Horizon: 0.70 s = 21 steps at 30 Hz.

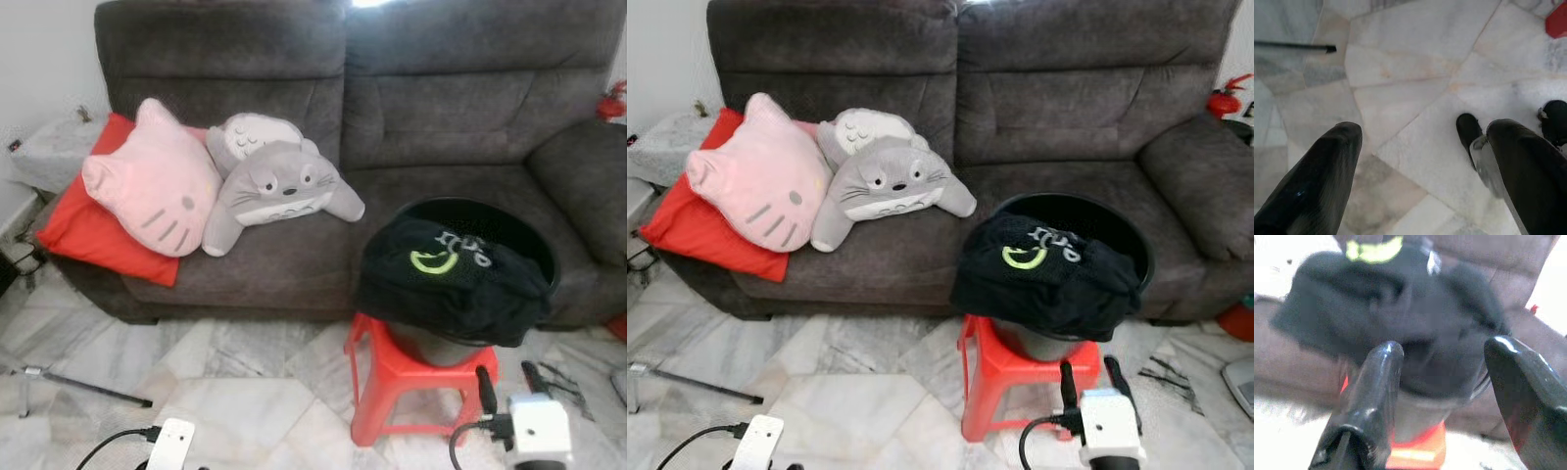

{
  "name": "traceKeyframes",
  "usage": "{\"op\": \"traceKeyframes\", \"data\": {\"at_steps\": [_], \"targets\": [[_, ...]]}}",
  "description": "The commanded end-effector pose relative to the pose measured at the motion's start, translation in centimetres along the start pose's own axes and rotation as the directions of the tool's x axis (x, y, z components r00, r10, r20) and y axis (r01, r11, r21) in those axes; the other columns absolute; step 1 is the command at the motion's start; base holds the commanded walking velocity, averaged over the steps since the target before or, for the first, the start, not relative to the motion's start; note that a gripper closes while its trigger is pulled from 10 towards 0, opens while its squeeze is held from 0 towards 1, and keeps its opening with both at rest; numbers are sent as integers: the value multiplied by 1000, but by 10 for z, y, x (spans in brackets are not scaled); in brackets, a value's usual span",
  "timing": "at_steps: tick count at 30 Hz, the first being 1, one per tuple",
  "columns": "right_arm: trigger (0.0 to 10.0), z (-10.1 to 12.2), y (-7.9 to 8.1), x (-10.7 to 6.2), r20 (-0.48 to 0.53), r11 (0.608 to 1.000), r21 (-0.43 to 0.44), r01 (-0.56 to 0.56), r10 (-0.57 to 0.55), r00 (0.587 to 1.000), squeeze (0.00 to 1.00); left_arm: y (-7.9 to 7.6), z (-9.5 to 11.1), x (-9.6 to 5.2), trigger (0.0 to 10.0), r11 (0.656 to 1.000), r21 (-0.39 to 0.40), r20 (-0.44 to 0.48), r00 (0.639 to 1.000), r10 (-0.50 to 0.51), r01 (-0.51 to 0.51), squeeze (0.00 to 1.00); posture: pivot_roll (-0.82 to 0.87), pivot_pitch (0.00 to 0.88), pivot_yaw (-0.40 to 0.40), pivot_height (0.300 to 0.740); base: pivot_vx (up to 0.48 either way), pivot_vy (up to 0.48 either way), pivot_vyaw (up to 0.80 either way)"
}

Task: Hang hanger

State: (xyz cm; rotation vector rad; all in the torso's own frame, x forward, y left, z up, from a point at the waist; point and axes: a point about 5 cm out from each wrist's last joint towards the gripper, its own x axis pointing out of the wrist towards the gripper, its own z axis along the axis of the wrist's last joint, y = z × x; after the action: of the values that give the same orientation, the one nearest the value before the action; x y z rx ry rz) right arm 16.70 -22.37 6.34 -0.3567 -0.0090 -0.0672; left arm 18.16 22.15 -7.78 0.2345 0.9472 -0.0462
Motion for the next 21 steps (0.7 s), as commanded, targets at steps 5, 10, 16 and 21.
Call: {"op": "traceKeyframes", "data": {"at_steps": [5,10,16,21], "targets": [[10000,23,0,29,13,994,106,-22,21,1000,0,0,-4,0,10000,1000,19,-24,1000,0,1,0,-187,0,52,740,0,0,0],[10000,9,-1,46,-122,958,281,58,-25,992,722,-1,-4,0,10000,1000,12,-20,1000,1,-1,0,-153,0,28,740,0,0,0],[10000,18,7,70,-107,947,316,-54,92,990,784,-2,-6,-1,10000,1000,-3,-21,1000,7,-8,0,-133,0,5,740,0,0,0],[10000,12,7,70,-145,949,312,-47,96,985,0,-2,-8,-1,10000,1000,-10,-22,1000,8,-8,0,-126,0,4,740,0,0,0]]}}
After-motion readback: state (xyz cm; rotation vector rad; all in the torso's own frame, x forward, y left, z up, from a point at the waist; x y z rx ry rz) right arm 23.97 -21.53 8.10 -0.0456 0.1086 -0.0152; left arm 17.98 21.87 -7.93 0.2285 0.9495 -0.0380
